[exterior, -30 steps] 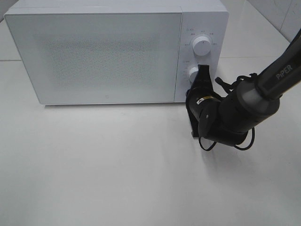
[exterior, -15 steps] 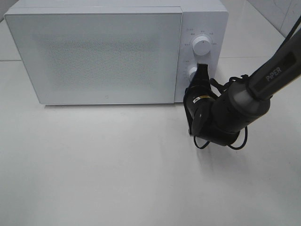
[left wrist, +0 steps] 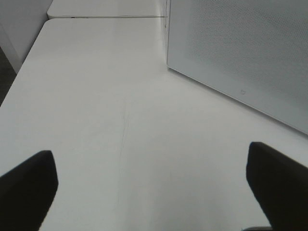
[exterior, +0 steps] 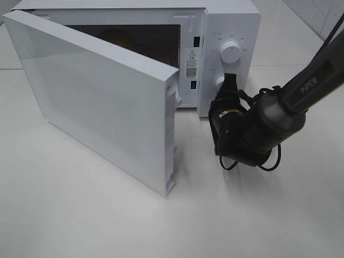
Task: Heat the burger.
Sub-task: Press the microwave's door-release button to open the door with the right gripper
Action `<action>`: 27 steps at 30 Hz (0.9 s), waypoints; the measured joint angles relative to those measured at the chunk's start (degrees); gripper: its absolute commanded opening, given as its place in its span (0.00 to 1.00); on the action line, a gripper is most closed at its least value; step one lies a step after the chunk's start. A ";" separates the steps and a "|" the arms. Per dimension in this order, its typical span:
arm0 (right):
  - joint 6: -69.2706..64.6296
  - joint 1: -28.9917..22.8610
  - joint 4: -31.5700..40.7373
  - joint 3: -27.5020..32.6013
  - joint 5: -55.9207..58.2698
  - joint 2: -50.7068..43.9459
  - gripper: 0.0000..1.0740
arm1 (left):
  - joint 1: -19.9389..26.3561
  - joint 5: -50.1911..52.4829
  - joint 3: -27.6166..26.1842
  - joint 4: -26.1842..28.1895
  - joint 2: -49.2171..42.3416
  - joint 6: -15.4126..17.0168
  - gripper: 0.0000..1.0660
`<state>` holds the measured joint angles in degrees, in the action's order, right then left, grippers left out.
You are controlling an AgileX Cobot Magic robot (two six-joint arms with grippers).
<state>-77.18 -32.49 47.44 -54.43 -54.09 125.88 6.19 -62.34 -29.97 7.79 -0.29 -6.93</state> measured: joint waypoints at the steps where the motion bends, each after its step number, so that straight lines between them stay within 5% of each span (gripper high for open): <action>1: 0.06 0.00 0.06 -0.06 0.23 0.00 0.00 | 0.00 0.00 0.00 0.00 0.00 0.00 0.94; 27: 1.32 1.43 -3.27 5.33 8.19 -7.56 0.00 | 0.00 0.00 0.00 0.00 0.00 0.00 0.94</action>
<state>-75.86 -31.05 44.18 -49.10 -45.89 118.32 6.19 -62.34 -29.97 7.79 -0.29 -6.93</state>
